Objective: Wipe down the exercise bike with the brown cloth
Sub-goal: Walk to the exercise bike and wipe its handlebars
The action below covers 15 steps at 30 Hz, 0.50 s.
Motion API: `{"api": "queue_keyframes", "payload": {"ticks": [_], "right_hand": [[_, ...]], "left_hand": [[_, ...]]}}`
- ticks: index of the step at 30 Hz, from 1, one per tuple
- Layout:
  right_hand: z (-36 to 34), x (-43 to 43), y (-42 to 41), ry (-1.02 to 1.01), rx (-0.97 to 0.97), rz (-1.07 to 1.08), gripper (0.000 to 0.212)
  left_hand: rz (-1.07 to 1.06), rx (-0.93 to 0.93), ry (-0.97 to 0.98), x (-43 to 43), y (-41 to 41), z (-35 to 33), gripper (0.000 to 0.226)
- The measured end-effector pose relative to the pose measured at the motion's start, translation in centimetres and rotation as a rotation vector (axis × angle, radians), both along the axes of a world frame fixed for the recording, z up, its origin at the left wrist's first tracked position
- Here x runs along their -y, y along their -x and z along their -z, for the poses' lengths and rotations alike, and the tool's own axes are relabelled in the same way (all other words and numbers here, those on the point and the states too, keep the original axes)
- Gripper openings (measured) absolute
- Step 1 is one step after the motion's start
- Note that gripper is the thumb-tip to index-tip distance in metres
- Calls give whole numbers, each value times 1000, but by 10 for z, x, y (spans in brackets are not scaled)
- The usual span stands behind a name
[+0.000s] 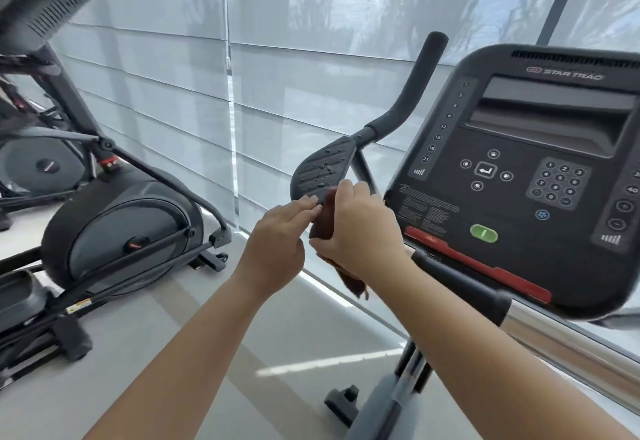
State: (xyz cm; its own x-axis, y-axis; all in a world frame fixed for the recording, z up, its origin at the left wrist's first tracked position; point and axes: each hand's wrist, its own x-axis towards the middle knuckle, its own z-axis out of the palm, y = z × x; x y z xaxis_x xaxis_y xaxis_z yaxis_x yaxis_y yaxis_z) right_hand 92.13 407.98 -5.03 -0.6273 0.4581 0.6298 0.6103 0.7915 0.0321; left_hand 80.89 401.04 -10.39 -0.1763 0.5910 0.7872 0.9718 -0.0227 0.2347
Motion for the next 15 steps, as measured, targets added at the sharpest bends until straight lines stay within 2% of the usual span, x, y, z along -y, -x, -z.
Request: {"api": "queue_keyframes", "payload": {"ticks": [2, 4, 6, 7, 10, 11, 12, 13, 15], "right_hand": [[-18, -9, -2, 406, 44, -94, 61], [-38, -18, -6, 685, 58, -124, 69], [-38, -19, -9, 695, 60, -120, 70], [-30, -15, -11, 595, 69, -93, 69], [2, 0, -22, 19, 93, -45, 72], [8, 1, -22, -76, 99, -61, 73], [5, -2, -23, -36, 115, -78, 71], [-5, -6, -24, 120, 123, -94, 68], [-31, -18, -31, 607, 101, -108, 68]], "left_hand": [[-10, 3, 15, 2, -1, -1, 60], [-22, 13, 41, 2, -2, 0, 62], [-18, 17, 60, 4, 0, 1, 62], [-9, 5, 71, 5, 1, 2, 61], [11, -24, 97, 7, 3, 5, 56], [16, -23, 99, 7, 4, 5, 54], [23, -17, 101, 8, 4, 5, 53], [30, -8, 108, 8, 4, 4, 53], [32, 9, 130, 9, 4, 4, 53]]}}
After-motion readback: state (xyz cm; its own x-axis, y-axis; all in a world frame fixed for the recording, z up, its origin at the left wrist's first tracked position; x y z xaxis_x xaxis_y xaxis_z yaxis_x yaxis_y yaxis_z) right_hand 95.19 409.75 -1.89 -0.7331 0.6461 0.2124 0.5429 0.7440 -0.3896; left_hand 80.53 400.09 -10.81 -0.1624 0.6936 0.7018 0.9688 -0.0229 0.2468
